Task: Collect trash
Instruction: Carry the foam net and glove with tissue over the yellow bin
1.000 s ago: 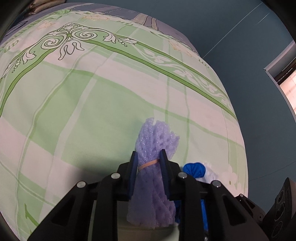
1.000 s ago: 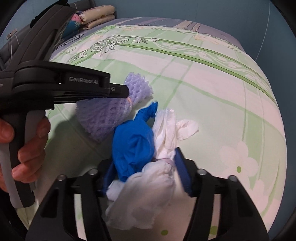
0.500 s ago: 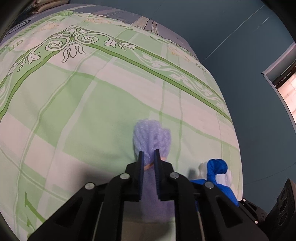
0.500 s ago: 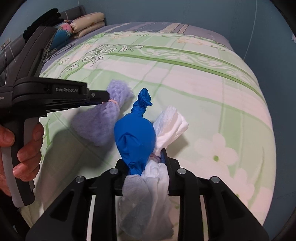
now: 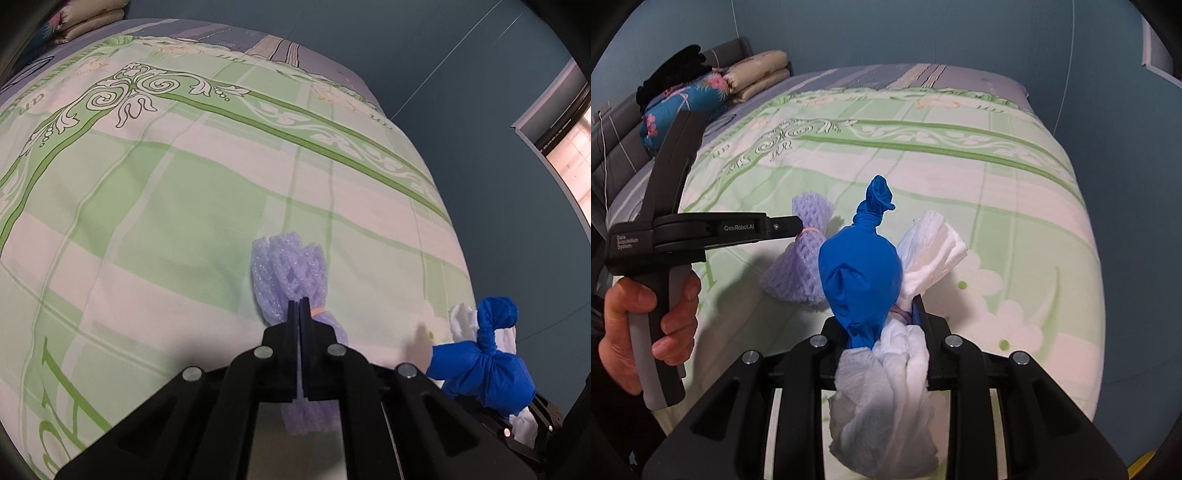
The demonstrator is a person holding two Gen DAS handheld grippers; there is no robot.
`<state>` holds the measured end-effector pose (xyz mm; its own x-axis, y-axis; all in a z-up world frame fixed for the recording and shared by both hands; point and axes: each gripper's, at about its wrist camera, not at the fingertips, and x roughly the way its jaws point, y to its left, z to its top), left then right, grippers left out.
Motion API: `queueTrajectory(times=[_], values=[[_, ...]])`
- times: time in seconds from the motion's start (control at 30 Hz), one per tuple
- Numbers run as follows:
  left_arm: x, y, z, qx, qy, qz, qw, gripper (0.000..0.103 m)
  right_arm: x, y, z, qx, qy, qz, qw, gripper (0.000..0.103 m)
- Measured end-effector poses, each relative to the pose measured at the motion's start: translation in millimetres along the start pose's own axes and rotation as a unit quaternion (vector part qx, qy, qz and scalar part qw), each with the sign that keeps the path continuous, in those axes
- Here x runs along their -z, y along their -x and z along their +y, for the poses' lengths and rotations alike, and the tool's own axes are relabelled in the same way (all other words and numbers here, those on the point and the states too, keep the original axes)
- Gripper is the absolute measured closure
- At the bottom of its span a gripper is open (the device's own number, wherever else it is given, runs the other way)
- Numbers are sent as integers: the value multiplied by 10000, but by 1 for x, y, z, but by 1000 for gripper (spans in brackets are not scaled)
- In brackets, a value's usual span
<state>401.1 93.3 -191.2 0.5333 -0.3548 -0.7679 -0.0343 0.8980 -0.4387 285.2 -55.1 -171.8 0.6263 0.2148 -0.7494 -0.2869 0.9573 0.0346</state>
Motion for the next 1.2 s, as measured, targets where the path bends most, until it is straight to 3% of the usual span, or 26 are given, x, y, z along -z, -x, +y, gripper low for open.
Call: queueTrajectory(times=[0.57,1.2], values=[[44,110,-49,21,-575,-780,9953,102,25,98,0,-329,-4,-626,9975,79],[114,199,-122,264,-1119,-1377,9838,102,59,206,-27,-151,23,-1415,9898,79]])
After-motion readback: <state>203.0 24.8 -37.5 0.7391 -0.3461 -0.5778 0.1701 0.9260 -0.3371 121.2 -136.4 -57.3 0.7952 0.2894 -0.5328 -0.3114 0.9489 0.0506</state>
